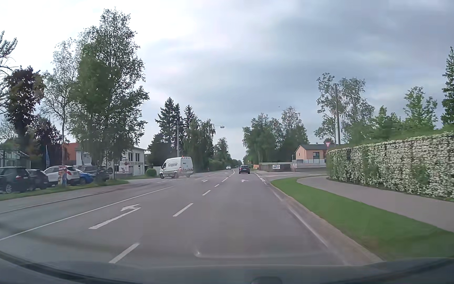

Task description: Follow the waypoints while adhering to traffic rules and regulations

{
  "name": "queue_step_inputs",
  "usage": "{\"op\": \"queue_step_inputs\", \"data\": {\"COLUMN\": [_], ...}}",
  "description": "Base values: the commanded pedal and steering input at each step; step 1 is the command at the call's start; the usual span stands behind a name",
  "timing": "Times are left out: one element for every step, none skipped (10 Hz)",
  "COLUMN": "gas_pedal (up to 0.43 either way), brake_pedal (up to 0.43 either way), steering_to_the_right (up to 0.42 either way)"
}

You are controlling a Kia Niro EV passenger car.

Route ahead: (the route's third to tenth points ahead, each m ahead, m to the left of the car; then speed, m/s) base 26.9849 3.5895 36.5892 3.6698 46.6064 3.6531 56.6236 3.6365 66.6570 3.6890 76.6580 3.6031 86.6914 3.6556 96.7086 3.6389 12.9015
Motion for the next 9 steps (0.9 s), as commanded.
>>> {"op": "queue_step_inputs", "data": {"gas_pedal": [0.169,0.157,0.157,0.157,0.157,0.15,0.15,0.15,0.15], "brake_pedal": [0.0,0.0,0.0,0.0,0.0,0.0,0.0,0.0,0.0], "steering_to_the_right": [0.0,0.0,0.0,0.0,0.0,-0.001,-0.001,-0.001,-0.001]}}
